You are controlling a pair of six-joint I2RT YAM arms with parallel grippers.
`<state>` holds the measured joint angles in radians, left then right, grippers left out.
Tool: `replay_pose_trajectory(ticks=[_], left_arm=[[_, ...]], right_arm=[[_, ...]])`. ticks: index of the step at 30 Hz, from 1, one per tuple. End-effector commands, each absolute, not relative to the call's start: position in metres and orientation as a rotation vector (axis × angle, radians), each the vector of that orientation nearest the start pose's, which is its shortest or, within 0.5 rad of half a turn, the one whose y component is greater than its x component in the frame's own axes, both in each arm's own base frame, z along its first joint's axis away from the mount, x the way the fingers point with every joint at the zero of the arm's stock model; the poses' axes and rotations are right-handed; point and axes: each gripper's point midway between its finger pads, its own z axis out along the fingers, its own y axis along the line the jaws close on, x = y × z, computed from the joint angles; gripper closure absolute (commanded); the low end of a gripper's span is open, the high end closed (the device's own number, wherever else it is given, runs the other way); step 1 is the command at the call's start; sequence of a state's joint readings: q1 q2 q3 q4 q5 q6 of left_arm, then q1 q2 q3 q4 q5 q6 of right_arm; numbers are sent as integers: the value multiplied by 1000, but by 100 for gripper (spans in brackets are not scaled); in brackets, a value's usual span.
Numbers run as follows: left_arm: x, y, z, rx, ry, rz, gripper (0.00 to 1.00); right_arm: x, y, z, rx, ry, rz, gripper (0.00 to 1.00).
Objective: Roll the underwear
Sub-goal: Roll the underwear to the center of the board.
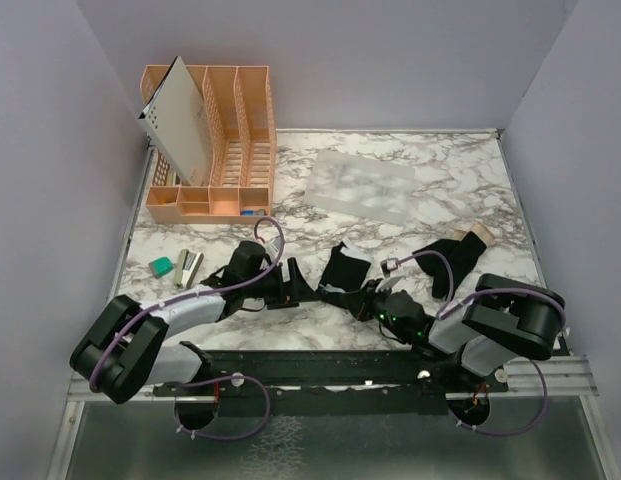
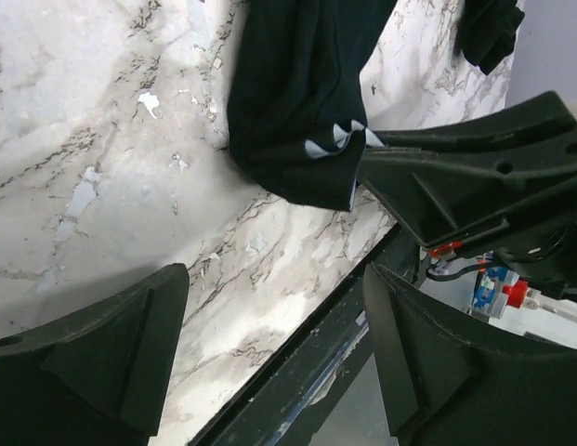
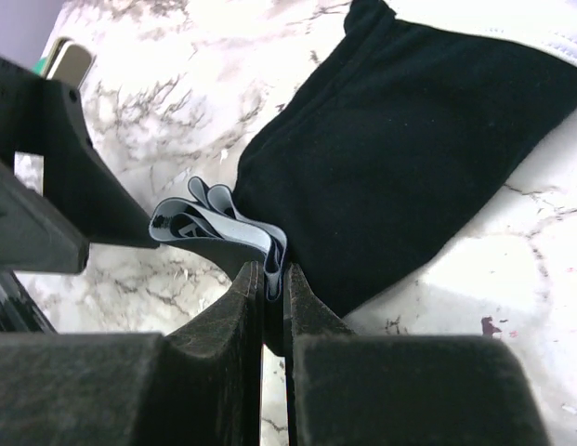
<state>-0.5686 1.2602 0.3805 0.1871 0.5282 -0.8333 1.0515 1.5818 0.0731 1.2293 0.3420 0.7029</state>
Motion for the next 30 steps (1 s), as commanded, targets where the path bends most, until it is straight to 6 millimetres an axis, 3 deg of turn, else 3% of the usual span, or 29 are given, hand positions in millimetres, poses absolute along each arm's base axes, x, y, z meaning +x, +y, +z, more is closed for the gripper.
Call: replay_pose_trajectory(ticks=[1,9,15,20,24,30], left_arm=[[189,-253,55,46,2462,-1231,18],[199,-262,52,102,2458,-1216,17],[208,-272,52,158,2437,-1209,16],[221,-269,38,111,2467,-1139,17],[234,-256,33,37,2462,-1101,18],[232,-259,29,109,2472,-1150,20]], right_arm=[[189,245,-2,15,2158,793,99],[193,241,-28,165,2377,844,100],[190,250,-42,149,2521,903,100],[181,246,-55,201,2597,952,100],[179,237,-62,258,2626,951,99],[183,235,-64,254,2650,962,100]])
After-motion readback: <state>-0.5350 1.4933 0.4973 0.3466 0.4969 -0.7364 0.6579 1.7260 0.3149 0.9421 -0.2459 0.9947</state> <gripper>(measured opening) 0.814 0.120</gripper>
